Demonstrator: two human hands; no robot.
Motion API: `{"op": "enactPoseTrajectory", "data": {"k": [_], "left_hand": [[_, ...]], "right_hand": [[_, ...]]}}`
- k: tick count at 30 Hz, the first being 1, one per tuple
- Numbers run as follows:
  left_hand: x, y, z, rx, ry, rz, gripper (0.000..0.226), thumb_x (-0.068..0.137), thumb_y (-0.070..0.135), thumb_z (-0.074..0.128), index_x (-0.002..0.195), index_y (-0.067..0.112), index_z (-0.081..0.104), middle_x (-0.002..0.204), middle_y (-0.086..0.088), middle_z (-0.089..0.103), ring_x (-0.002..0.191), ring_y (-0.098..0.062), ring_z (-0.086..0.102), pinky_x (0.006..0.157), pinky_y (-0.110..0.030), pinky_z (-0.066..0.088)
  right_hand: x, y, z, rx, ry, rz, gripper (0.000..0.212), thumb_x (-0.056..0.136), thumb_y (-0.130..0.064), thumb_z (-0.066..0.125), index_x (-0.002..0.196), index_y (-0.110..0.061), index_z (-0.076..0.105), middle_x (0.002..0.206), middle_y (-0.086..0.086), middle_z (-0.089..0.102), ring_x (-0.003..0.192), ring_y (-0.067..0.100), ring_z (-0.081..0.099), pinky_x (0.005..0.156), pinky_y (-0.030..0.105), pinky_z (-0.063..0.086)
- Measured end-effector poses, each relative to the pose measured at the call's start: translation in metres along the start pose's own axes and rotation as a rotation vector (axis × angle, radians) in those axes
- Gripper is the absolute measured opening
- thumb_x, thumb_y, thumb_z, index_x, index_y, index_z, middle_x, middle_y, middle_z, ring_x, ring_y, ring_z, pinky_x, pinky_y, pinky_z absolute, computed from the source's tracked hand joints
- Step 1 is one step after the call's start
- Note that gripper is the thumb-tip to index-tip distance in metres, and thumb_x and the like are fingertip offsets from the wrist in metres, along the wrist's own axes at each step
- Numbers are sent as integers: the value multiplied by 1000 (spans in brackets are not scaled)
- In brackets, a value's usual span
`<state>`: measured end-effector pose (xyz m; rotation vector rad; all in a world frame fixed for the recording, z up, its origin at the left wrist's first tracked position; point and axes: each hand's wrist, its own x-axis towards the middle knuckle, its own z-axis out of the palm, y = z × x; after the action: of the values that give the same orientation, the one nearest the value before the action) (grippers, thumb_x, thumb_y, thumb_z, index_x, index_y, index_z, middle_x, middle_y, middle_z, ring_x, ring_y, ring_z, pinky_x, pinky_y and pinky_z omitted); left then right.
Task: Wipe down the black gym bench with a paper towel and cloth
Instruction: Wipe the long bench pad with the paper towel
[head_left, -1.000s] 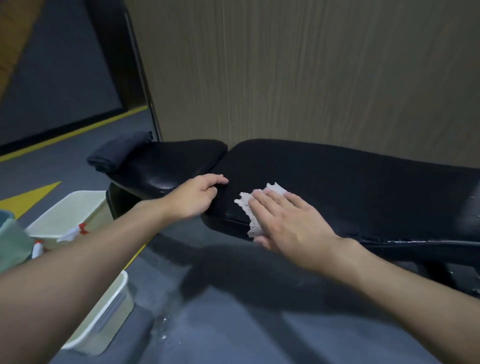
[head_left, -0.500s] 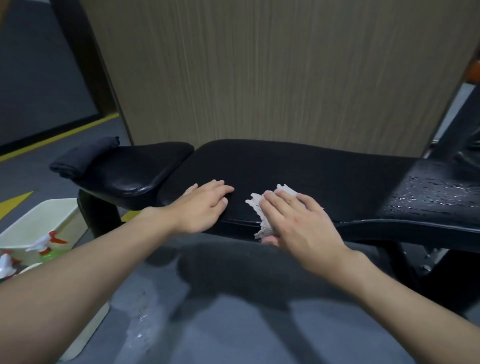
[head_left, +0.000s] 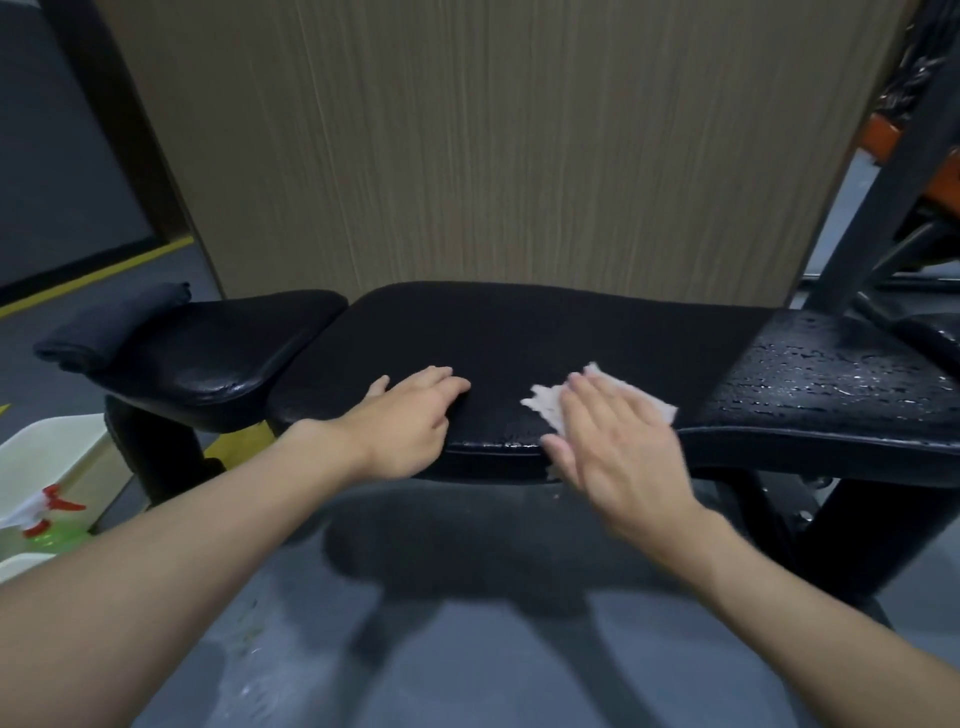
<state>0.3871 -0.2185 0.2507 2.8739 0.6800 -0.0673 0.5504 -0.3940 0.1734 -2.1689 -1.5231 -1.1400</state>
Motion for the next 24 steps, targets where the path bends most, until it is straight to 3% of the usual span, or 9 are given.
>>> {"op": "enactPoseTrajectory", "data": {"k": [3,6,10,14,18,22,24], "left_hand": [[1,16,4,-18,20,-9,57,96,8,28,152,20,23,162,-1,13,150,-16,4,119,-57,3],[4,19,2,-27,30,-14,58,94,6,30,150,21,27,160,1,19,149,-16,11,119,-56,6],[10,26,6,-86,128,44,57,89,5,34,141,26,42,148,10,38,140,-13,30,116,-51,20],[17,59,12,-76,114,184,48,94,12,35,139,26,44,143,14,40,133,-10,36,114,-46,25],[28,95,18,-43,95,261,39,102,29,32,139,28,42,143,13,36,133,-12,33,114,-51,21],[38,117,28,-12,96,265,40,103,32,29,141,27,38,150,8,30,144,-12,20,116,-58,13],[40,126,29,-6,110,279,40,103,31,29,142,27,38,149,8,32,142,-13,23,115,-57,16]], "right_hand": [[-8,23,0,8,82,131,52,105,-35,31,110,1,68,118,18,69,119,34,61,97,45,47],[1,-6,12,36,182,234,45,103,-29,35,104,-3,71,115,13,71,112,32,65,91,44,47],[5,-15,25,50,315,91,43,99,-27,39,101,-2,73,109,13,73,104,32,68,84,40,52],[-13,38,17,-14,313,-58,47,99,-28,36,105,2,71,111,18,71,105,34,67,84,43,53],[-42,107,5,-144,232,66,45,101,-26,35,110,2,70,113,17,71,109,35,66,91,44,50],[-33,77,10,-130,188,326,45,103,-27,34,102,-2,71,110,13,73,107,33,67,88,43,50],[-29,67,11,-90,170,276,44,103,-27,35,104,-1,71,111,14,72,108,33,66,88,43,49]]}}
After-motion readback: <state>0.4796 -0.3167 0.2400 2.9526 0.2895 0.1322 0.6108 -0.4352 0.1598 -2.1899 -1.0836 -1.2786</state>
